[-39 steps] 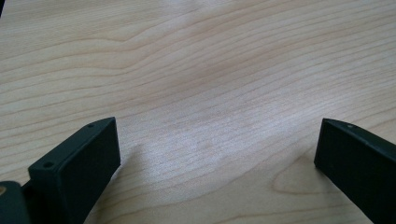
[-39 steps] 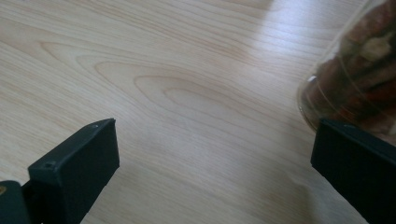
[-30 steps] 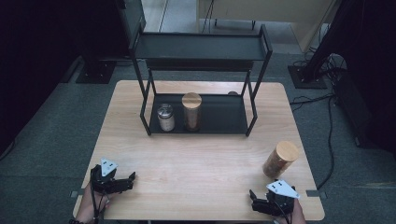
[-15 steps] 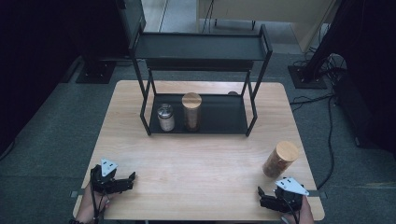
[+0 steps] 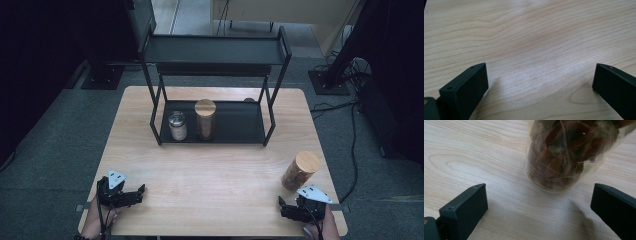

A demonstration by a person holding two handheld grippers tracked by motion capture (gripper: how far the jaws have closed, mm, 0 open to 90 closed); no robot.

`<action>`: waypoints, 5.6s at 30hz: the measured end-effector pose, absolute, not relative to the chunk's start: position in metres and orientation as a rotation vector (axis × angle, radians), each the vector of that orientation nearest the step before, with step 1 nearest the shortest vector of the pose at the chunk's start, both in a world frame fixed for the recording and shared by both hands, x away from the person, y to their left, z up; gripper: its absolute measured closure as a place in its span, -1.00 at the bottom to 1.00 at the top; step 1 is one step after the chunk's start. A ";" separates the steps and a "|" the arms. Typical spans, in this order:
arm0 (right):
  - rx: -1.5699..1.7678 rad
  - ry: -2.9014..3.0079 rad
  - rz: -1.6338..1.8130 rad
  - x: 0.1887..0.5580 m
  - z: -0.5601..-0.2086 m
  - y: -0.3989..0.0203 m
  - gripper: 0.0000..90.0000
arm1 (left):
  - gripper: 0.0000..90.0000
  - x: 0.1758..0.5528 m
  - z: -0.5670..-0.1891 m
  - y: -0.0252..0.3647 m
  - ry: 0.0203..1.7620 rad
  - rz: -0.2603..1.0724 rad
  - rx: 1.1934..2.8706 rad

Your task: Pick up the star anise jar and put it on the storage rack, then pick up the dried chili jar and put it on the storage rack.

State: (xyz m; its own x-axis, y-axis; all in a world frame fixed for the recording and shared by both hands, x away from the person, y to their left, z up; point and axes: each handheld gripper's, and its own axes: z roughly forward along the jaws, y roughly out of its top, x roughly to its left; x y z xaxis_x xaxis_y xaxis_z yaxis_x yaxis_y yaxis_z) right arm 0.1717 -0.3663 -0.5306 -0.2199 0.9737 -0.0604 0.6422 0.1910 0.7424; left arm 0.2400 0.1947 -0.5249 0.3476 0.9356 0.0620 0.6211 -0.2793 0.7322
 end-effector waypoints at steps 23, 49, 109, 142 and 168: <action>1.517 1.926 0.815 0.192 -0.529 -0.367 -0.98 | -0.99 0.240 -0.525 0.194 1.351 0.671 2.004; 1.486 1.870 0.827 0.201 -0.509 -0.371 -0.72 | -0.99 0.240 -0.525 0.195 1.353 0.668 2.003; 1.449 1.864 0.858 0.222 -0.463 -0.373 -0.50 | -0.99 0.240 -0.525 0.194 1.350 0.667 2.003; 1.400 1.962 0.926 0.241 -0.457 -0.328 -0.46 | -0.99 0.240 -0.525 0.194 1.348 0.666 2.003; 1.309 2.035 0.946 0.269 -0.445 -0.274 -0.46 | -0.99 0.240 -0.525 0.194 1.345 0.665 2.006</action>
State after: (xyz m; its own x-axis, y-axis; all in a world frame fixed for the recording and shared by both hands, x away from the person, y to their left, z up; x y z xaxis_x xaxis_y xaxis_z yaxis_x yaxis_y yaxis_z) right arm 0.2689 -0.2742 -0.4453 -0.3847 0.9208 -0.0642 0.5442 0.2825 0.7900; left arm 0.2398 0.1941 -0.5248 0.3530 0.9334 0.0640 0.6179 -0.2840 0.7332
